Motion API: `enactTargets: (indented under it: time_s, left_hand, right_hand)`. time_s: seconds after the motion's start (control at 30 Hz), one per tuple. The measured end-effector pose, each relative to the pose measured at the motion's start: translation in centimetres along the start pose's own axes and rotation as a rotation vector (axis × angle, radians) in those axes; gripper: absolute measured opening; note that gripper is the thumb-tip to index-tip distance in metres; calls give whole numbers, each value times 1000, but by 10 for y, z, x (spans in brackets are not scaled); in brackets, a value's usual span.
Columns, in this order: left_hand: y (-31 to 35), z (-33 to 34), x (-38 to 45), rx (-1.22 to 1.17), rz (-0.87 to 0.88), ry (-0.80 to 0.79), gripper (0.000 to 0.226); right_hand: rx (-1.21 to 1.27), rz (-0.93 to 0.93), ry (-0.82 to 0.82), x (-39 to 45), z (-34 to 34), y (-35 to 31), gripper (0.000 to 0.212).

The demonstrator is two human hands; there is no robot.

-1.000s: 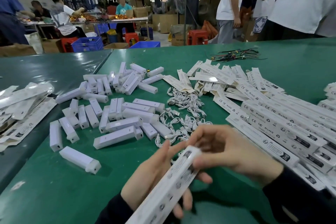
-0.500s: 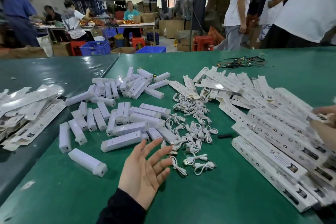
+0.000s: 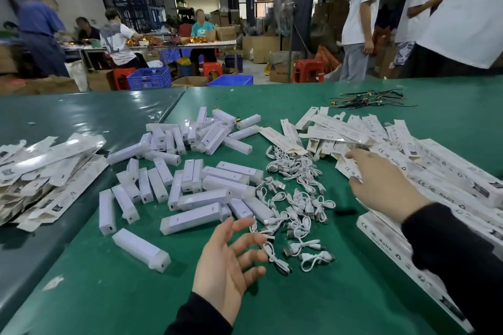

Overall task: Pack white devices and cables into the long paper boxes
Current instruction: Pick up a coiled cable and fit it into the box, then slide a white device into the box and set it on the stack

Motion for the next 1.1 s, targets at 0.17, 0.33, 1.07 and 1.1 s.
enactTargets:
  time_s: [0.17, 0.33, 1.07, 1.1]
  left_hand:
    - [2, 1, -1, 32, 3, 14, 37]
    - [2, -1, 0, 48, -4, 32, 33]
    - [0, 8, 2, 374, 416, -56, 39]
    - [-1, 9, 1, 392, 414, -56, 37]
  right_hand:
    - [-282, 282, -177, 48, 11, 13, 61]
    - [-340, 245, -264, 66, 12, 22, 16]
    - [1192, -59, -421, -101, 56, -90, 31]
    - [1164, -70, -416, -103, 58, -90, 31]
Point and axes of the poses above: each hand's wrist, its own x-axis towards the middle knuckle, its own z-axis out of the palm, y = z × x, the point moved 2 cm from there along x, towards the middle knuckle, and after that the axes turned 15 degrees about x, right-handed, at the moved point
